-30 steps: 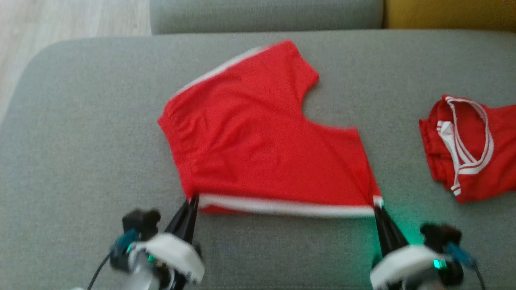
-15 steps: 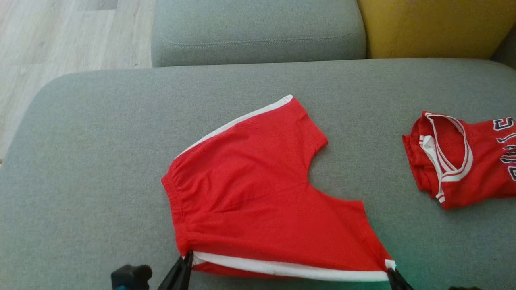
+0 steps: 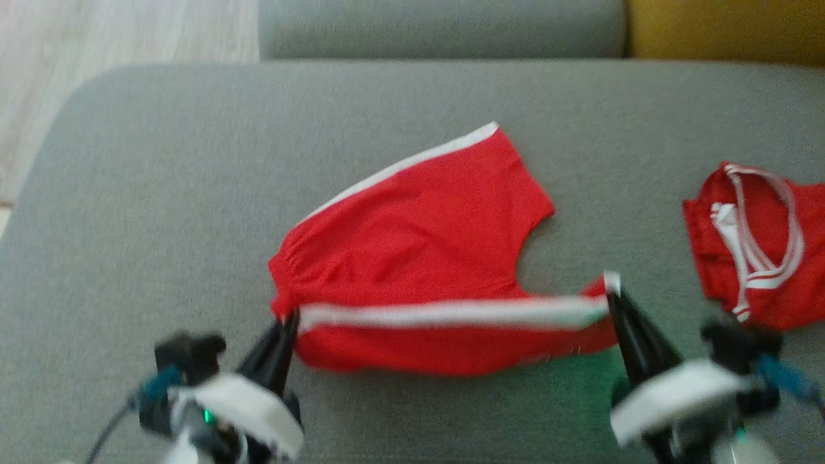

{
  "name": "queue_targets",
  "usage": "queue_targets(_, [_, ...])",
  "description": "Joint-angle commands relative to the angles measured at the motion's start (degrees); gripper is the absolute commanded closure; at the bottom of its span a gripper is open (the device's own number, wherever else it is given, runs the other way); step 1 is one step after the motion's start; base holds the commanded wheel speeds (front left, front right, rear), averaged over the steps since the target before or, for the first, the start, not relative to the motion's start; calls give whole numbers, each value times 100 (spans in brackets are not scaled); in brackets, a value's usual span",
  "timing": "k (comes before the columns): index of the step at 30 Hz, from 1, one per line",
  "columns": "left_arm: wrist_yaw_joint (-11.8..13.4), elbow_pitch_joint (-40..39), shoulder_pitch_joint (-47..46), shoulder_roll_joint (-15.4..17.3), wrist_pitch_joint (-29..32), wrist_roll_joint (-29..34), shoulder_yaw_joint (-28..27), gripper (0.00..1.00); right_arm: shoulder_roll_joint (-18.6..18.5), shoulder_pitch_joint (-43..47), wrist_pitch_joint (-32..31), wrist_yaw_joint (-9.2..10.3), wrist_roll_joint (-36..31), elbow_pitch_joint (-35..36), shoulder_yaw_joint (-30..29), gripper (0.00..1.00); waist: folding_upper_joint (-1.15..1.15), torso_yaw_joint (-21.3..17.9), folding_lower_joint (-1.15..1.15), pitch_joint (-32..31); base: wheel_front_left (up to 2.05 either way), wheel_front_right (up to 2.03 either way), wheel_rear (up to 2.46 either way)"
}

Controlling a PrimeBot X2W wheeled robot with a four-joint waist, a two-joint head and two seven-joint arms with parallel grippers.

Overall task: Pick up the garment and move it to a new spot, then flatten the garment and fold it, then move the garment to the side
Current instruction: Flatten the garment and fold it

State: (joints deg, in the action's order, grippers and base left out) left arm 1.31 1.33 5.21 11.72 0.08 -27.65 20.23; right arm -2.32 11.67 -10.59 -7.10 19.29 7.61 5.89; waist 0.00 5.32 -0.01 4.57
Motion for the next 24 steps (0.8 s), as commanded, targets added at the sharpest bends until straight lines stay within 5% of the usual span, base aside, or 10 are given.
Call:
queue_targets(1, [-56, -88, -488, 33, 7, -47, -246, 100, -56, -563, 32, -39, -56, 73, 173, 100, 0, 210, 1, 352, 0, 0, 0])
queue_targets(14, [-571, 1353, -2589, -494, -162, -760, -455, 100, -383, -4526, 497, -39, -312, -2877, 384, 100, 0, 860, 1, 1445, 0, 0, 0])
queue_targets(24, [-749, 2571, -3412, -695, -563, -884, -271, 99, -453, -5780, 1111, -39, -154, -5003, 537, 100, 0, 1018, 1, 1705, 0, 0, 0])
